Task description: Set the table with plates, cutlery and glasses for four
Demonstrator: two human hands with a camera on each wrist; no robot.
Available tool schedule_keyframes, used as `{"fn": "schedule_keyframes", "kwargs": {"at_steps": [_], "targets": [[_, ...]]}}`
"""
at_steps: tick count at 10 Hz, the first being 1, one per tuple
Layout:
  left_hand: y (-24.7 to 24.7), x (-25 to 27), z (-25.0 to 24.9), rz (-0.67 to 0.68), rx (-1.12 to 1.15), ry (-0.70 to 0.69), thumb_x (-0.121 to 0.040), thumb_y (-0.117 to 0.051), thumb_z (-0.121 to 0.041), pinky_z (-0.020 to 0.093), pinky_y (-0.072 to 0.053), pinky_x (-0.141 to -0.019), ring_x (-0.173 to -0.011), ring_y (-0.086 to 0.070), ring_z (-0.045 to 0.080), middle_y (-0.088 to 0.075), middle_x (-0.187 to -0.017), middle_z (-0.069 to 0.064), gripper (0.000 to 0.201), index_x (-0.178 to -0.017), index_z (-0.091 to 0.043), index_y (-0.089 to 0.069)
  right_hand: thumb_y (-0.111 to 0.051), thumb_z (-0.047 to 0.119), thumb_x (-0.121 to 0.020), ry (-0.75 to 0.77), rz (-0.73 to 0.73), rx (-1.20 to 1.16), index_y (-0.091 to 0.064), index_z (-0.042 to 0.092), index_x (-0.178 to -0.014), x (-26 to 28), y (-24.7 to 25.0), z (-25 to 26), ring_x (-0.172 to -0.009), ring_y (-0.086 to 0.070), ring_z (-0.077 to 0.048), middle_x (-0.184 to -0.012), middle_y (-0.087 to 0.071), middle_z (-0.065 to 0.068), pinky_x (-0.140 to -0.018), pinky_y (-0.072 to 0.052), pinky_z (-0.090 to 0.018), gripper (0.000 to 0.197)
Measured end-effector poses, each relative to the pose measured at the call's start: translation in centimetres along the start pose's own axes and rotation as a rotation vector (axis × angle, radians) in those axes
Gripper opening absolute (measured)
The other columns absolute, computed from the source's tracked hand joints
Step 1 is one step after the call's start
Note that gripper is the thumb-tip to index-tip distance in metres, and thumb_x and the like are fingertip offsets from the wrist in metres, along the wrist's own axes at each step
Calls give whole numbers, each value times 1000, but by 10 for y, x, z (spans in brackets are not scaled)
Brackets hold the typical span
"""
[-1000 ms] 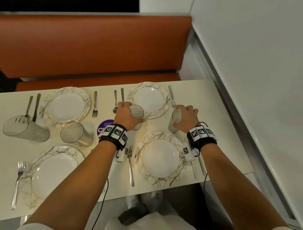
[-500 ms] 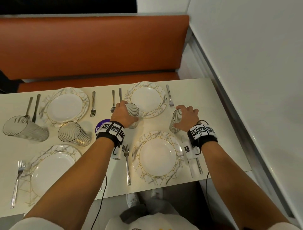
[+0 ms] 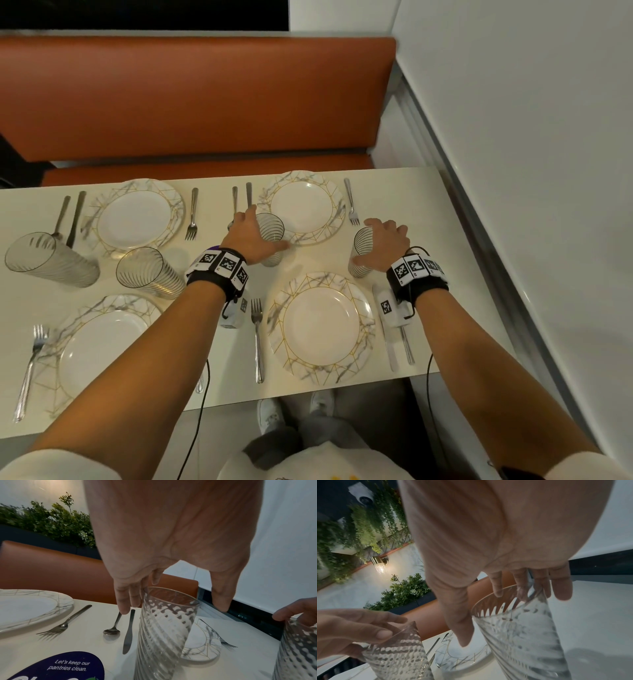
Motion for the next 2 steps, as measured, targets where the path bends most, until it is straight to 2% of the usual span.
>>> {"fn": "schedule_keyframes", "kwargs": {"at_steps": [1, 2], "targets": [[5, 10, -1, -18, 16, -8, -75, -82, -64, 56, -38, -118, -150, -33, 37, -22, -165, 16, 122, -163, -16, -13, -79, 64, -64, 51, -114, -2, -45, 29, -141, 1, 13, 5, -122, -40, -31, -134, -47, -8, -99, -34, -41, 92], [13, 21, 5, -61, 74, -6, -78, -80, -64, 56, -39, -117, -149, -35, 37, -25, -164, 15, 117, -163, -17, -15, -72, 62, -62, 91, -148, -54, -46, 30, -139, -1, 21, 13, -125, -36, -33, -138, -43, -8, -101, -31, -44, 87]]}}
Point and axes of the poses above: each hand's wrist, its own x-axis away from the middle knuckle, its own y-axis out of the back of the hand, z = x × y, the point moved 9 cm from there along -x, towards the middle knuckle
